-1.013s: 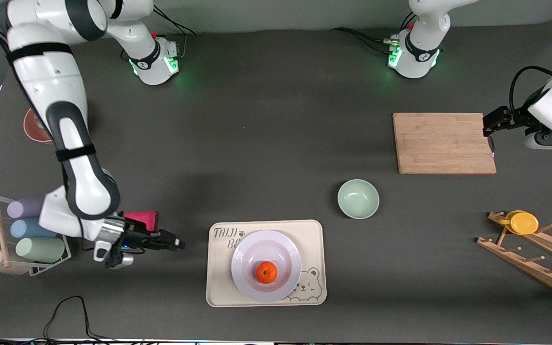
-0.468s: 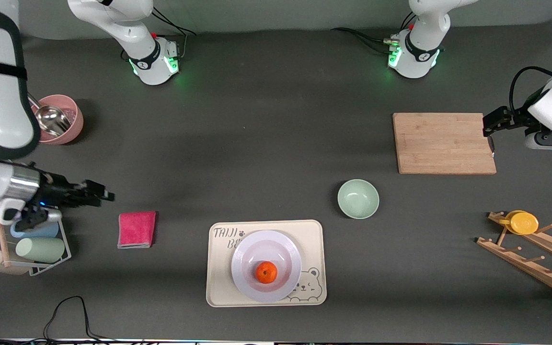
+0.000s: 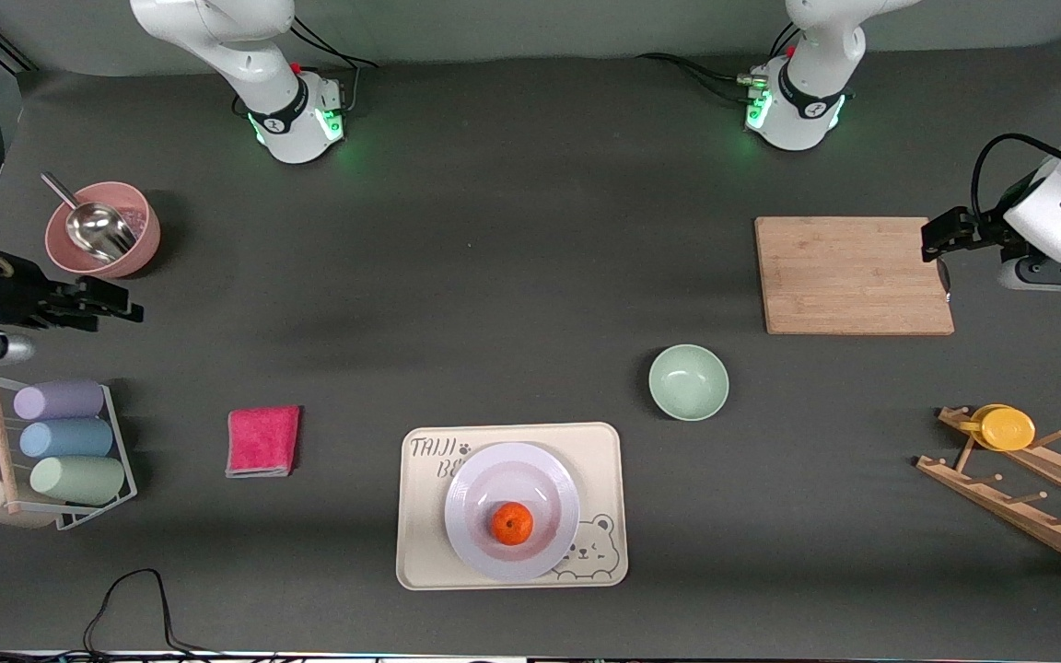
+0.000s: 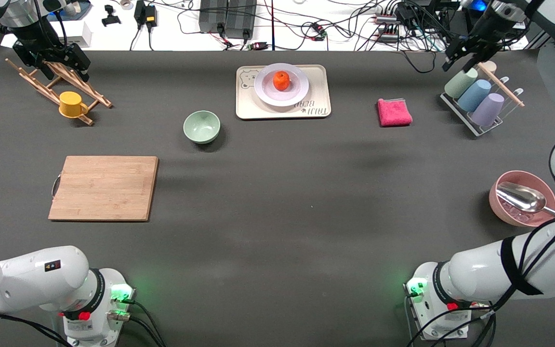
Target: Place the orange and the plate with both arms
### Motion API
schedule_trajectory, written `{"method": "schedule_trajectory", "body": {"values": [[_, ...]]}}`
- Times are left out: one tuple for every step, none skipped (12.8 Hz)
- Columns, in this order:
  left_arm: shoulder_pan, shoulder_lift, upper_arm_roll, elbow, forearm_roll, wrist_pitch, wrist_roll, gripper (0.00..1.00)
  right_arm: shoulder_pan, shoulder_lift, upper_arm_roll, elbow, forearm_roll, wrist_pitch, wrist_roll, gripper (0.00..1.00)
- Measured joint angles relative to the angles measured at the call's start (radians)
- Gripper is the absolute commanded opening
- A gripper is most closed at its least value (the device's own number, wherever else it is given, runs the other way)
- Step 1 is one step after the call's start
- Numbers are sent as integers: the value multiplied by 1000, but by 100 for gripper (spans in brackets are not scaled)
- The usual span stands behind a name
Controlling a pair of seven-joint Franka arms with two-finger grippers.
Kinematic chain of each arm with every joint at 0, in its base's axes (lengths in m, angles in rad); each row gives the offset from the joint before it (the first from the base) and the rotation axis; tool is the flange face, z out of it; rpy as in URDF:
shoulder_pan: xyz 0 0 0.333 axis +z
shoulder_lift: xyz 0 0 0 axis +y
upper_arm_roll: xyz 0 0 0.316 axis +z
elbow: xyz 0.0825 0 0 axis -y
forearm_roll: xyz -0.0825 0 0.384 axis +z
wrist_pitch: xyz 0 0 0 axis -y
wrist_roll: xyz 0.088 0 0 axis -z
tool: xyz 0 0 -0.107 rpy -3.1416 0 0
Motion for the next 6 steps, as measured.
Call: {"method": "schedule_trajectory", "body": {"values": [[0, -8, 0, 0, 0, 0, 0, 100, 0, -4, 9, 36, -33, -34, 20, 100], [0, -22, 0, 1, 0, 0, 0, 100, 1, -6, 19, 71, -62, -57, 36, 100], [0, -36, 0, 1, 0, 0, 0, 100, 3, -7, 26, 100, -83, -68, 55, 100], [0, -51, 1, 2, 0, 0, 0, 100, 4, -7, 32, 121, -96, -73, 74, 100], [0, -61, 0, 2, 0, 0, 0, 100, 4, -7, 37, 130, -108, -74, 91, 100], [0, -66, 0, 2, 0, 0, 0, 100, 5, -7, 40, 133, -117, -74, 103, 100]]}}
